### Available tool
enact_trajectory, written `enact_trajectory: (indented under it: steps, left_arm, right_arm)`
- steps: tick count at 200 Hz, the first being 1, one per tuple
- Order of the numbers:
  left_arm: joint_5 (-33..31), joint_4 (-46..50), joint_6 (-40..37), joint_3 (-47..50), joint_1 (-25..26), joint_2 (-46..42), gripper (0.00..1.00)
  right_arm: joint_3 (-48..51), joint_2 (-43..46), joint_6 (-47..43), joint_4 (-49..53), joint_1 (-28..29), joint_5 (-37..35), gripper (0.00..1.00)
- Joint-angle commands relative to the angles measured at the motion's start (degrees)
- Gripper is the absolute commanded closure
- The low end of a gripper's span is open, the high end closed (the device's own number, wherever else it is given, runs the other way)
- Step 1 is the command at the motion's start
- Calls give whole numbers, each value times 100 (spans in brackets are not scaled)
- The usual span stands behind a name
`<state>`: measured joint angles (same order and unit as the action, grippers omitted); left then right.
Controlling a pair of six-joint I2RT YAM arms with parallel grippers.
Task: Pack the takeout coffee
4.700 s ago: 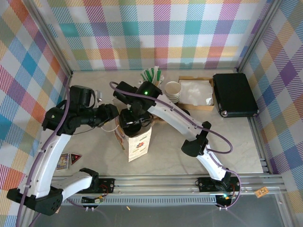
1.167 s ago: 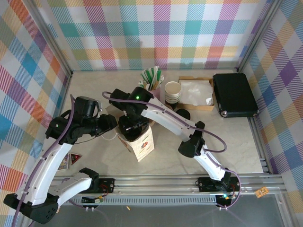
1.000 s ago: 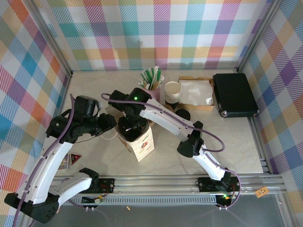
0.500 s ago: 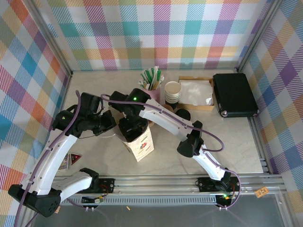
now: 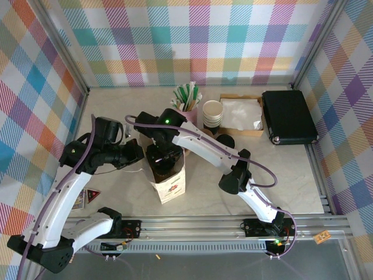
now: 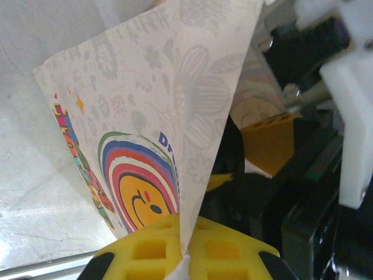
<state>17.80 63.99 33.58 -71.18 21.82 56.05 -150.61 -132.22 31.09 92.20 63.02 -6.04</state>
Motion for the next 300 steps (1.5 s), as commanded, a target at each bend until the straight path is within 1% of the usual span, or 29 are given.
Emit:
enact_trajectory:
  steps: [1,22,62,95,105,131,160,195,247,300]
  left_arm:
    - [533,-183,-15,251,-29,-164,100]
    - [568,-221,56,417,-30,-234,100]
    - [314,-16,55,395,-30,-277,100]
    - [-60,334,36,209,-29,-153,100]
    - [-267,510,43,116,-29,-118,100]
    - [-557,803,92,-56,-29,-72,100]
    - [-668,907,163,-147,-35,-75,100]
    - [-671,889,188,-96,-33,-107,100]
    - [-428,744,157,71,-30,-30,100]
    - [-325,650,120,71,-29,39,100]
  right_arm:
    - [97,359,304,993,-27,-52,87]
    - [111,326,432,993,-110,-46,87]
    - [-20,123,455,957,-220,22,87]
    - [-38,-14,327,992,-203,-18,87]
    - [-23,-48,260,992,-202,-60,87]
    - [-98,-135,38,992,-102,-172,87]
    - [-108,-156,-214,975,92,-307,88]
    - [-49,-169,-353,921,149,-410,87]
    - [-67,-225,-337,575,140,-468,87]
    - [-82,-311,-272,341,-35,-597,87]
